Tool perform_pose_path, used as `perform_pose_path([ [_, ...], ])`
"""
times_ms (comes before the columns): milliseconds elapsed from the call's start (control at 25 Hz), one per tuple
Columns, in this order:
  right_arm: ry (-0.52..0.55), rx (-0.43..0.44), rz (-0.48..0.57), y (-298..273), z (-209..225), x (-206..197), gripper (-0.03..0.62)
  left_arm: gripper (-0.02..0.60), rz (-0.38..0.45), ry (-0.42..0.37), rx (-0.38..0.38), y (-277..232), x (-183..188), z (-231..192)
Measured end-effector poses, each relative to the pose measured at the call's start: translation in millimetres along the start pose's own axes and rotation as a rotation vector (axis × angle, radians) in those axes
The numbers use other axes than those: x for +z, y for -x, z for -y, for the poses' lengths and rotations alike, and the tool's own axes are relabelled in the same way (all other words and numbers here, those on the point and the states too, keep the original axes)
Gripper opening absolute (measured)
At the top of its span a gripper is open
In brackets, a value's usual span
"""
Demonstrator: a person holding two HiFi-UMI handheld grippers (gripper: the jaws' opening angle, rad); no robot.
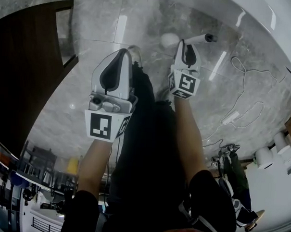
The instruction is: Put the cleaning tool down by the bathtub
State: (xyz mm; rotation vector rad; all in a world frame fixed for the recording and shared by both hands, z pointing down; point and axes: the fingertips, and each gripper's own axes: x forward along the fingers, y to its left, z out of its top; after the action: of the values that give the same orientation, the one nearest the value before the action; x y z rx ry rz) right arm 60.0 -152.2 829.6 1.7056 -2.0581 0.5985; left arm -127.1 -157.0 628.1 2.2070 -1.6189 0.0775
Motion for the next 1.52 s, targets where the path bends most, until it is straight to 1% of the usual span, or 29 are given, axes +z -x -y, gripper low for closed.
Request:
perform_pose_path([
  [400, -0.007, -0.016, -0.012, -19.3, 7.3, -24.9, 0.078, 0.009, 0.006, -0.012, -0.019, -9.1, -11.9, -0.9],
  [800, -0.015, -0.033, -0.051, -33.4, 12.2, -57.6, 0.078, 0.008, 0.009, -0.002, -0.002, -6.7, -18.1, -9.2],
  [1040, -0.015, -0.032, -0.043, -43.8, 13.3, -56.5, 0.078, 0.008, 0.005, -0.003, -0.006, -5.9, -19.8, -13.0],
  [1520, -0.04, -0.051, -0.074, -63.3, 22.4, -56.5, 0.077, 0.008, 0.003, 0.014, -0.007, -7.2, -17.2, -15.1],
])
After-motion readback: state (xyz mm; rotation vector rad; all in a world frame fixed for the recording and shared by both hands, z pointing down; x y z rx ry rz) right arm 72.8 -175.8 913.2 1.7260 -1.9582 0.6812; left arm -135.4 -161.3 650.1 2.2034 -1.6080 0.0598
